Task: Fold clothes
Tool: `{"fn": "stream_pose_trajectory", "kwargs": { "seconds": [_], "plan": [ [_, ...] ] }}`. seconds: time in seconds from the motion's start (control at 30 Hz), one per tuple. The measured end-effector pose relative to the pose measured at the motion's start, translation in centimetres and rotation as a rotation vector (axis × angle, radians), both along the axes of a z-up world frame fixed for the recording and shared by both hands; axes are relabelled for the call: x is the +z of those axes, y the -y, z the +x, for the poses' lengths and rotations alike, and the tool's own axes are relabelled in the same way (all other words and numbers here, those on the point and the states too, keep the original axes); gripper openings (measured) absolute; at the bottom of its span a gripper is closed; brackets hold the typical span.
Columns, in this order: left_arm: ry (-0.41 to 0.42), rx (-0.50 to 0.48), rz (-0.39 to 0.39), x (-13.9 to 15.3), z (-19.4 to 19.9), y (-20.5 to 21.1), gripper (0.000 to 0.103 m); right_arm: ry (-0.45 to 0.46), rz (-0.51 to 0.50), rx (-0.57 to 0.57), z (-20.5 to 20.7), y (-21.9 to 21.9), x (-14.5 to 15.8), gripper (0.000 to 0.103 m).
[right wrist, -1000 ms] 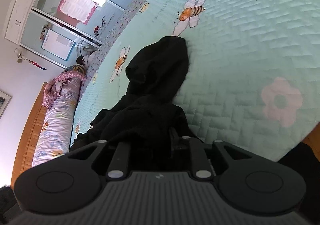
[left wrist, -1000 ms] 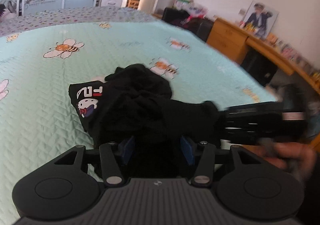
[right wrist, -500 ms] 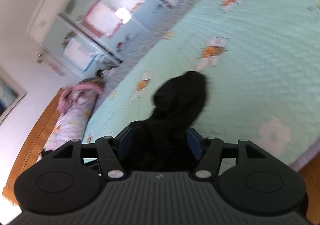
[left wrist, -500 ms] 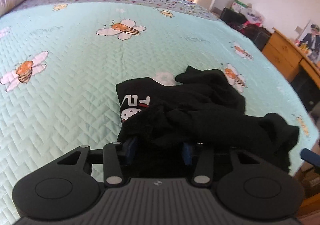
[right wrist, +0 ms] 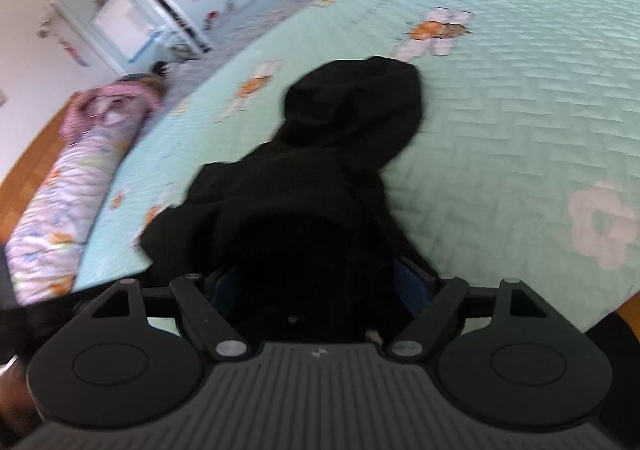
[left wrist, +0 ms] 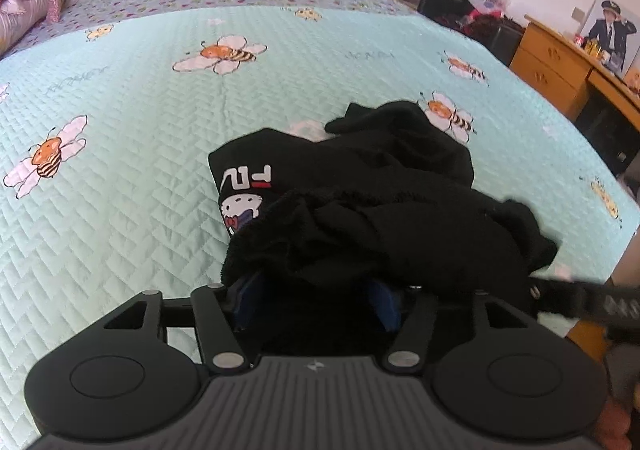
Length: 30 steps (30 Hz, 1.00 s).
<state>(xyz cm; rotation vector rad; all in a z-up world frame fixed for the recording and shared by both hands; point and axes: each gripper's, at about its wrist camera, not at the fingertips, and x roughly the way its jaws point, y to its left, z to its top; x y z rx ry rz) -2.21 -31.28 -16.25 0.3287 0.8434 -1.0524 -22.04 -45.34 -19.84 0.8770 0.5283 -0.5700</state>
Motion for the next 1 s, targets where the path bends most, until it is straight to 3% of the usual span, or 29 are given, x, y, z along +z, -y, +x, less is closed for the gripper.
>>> {"fn": "stream_pose_trajectory", "kwargs": {
  "seconds": [0.2,0.27,0.43,0.63,1.0],
  "plan": [
    [-0.002,0.007,0.027,-0.2,-0.3,0.3,0.063,0.021,0.039,-0.021,1.0,1.8,0.0,0.038],
    [-0.003,0.009,0.034,-0.3,-0.3,0.4,0.063,0.057,0.024,-0.032,1.0,2.3,1.2,0.036],
    [-0.002,0.007,0.038,0.2,-0.7,0.8,0.064,0.116,0.0,-0.063,1.6,4.0,3.9,0.036],
    [-0.008,0.009,0.059,0.0,-0.7,1.0,0.066,0.081,0.039,-0.086,1.8,4.6,3.1,0.047],
    [-0.017,0.009,0.055,0.4,-0.7,1.0,0.066,0.149,0.036,-0.068,-4.5,0.8,3.5,0.065]
  ]
}}
